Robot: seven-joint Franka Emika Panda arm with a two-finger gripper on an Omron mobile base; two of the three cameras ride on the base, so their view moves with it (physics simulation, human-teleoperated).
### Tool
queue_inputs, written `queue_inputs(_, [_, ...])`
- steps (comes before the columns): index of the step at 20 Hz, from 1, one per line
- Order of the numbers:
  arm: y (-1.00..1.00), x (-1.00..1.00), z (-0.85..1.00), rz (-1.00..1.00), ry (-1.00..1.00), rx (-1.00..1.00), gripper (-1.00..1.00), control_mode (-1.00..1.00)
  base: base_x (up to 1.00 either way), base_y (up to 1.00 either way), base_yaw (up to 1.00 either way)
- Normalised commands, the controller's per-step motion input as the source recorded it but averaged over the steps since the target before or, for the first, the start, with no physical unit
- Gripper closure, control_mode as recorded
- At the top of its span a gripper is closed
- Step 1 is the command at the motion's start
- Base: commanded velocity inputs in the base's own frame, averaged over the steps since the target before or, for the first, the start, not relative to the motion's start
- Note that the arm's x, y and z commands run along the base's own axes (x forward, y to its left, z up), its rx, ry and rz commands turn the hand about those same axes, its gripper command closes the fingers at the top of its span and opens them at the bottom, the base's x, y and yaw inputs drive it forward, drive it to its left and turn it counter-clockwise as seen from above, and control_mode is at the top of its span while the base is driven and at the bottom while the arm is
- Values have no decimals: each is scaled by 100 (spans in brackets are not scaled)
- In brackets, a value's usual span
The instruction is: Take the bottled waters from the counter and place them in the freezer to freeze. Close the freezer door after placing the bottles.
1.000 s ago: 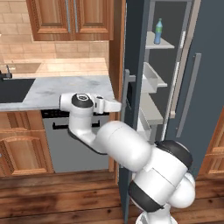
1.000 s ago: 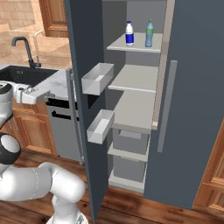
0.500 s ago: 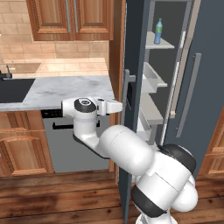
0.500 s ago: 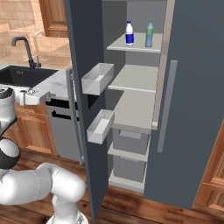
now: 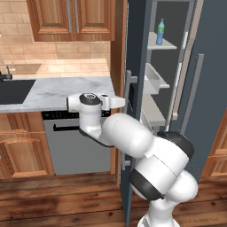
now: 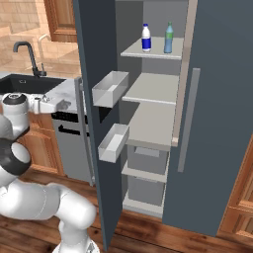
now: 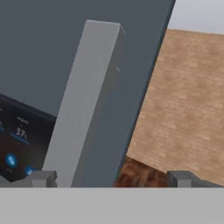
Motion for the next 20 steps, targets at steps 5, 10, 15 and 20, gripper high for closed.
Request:
queue_inputs(5, [0,38,0,-2,0,0,-100,-100,0,0,0])
queue_inputs(10, [0,30,-2,-2,0,0,-100,-100,0,0,0])
queue_inputs(15, [-2,17,-3,-1,0,-2,-100,-100,0,0,0])
queue_inputs(20, [-14,7,-2,0,0,0,-100,-100,0,0,0])
